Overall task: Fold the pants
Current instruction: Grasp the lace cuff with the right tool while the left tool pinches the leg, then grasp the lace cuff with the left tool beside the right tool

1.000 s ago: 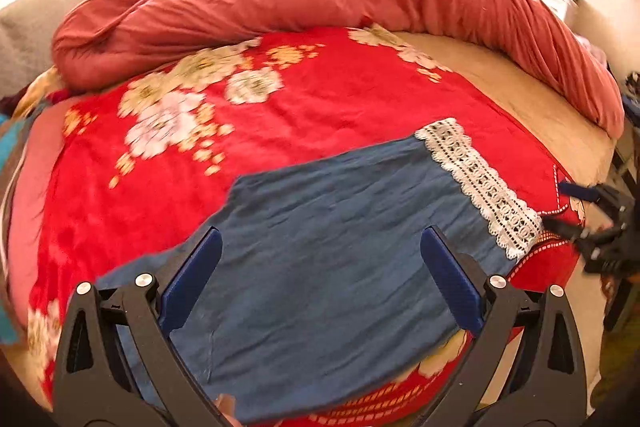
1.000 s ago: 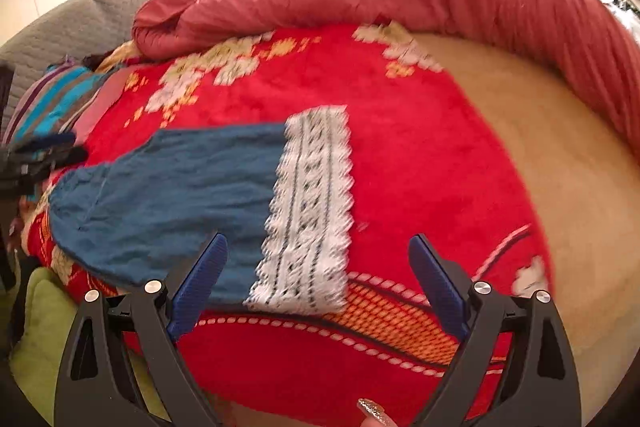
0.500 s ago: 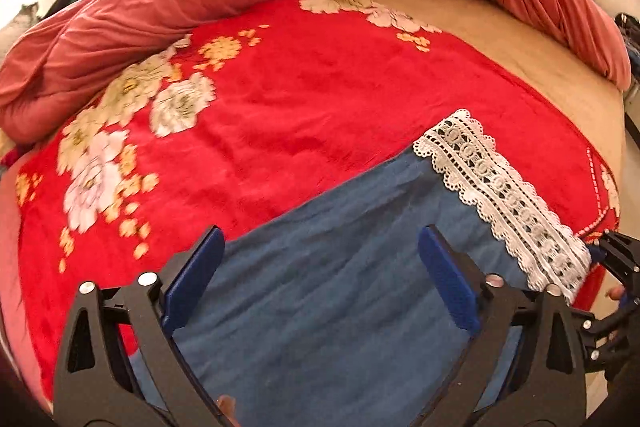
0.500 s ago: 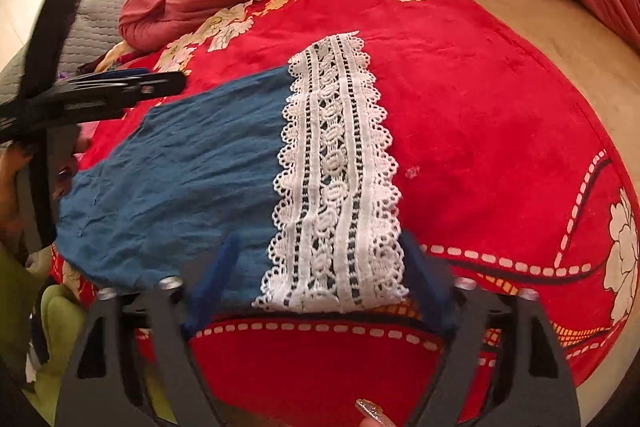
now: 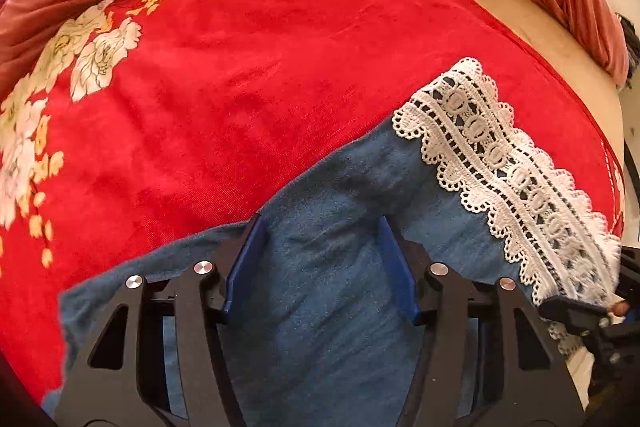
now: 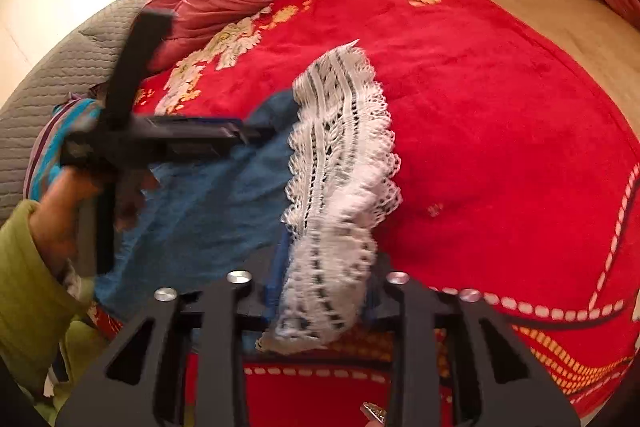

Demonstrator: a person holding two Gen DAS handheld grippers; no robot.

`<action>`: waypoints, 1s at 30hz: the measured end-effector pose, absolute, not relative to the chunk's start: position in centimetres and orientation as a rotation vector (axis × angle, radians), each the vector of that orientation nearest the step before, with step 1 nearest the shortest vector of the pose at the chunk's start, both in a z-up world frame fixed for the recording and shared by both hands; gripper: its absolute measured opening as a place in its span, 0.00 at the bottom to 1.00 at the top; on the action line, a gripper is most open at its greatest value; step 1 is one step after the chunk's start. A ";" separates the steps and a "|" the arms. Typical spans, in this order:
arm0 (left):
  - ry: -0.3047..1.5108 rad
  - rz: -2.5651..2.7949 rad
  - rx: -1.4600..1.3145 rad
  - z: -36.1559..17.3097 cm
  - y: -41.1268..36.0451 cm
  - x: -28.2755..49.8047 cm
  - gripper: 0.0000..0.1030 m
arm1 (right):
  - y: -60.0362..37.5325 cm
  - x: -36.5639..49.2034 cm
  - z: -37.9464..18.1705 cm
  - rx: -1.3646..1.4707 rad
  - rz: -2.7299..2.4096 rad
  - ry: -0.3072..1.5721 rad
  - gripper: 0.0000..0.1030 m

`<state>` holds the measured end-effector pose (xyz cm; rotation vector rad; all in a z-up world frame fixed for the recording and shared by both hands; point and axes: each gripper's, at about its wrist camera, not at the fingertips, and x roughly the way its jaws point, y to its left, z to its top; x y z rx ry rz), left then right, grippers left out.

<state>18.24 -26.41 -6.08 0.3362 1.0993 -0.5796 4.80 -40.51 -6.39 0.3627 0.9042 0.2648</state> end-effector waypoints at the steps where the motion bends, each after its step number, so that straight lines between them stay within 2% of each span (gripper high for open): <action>1: 1.090 -0.583 0.327 -5.9 -26.3 18.0 0.47 | -40.1 4.9 -5.9 0.351 0.277 0.889 0.21; 8: 1.072 -0.581 0.101 -2.6 -20.2 18.5 0.47 | -35.8 5.8 -1.3 0.200 0.355 0.789 0.20; 14: 1.028 -0.470 -0.084 0.2 -10.1 19.2 0.47 | -28.1 7.0 0.8 0.050 0.497 0.765 0.20; 16: 1.031 -0.455 -0.175 0.4 -6.9 19.2 0.51 | -24.8 7.1 0.9 -0.008 0.551 0.769 0.20; 22: 1.081 -0.493 -0.394 -1.6 -1.3 18.3 0.58 | -17.7 6.3 -0.5 -0.156 0.663 0.797 0.20; 28: 1.143 -0.475 -0.511 -4.8 0.1 17.6 0.59 | -14.0 4.4 -2.6 -0.279 0.711 0.825 0.17; 29: 1.132 -0.478 -0.514 -4.7 0.1 17.3 0.59 | -14.3 4.2 -2.5 -0.285 0.706 0.816 0.18; 30: 1.118 -0.477 -0.514 -4.4 0.3 16.8 0.59 | -14.9 3.8 -2.2 -0.289 0.688 0.803 0.23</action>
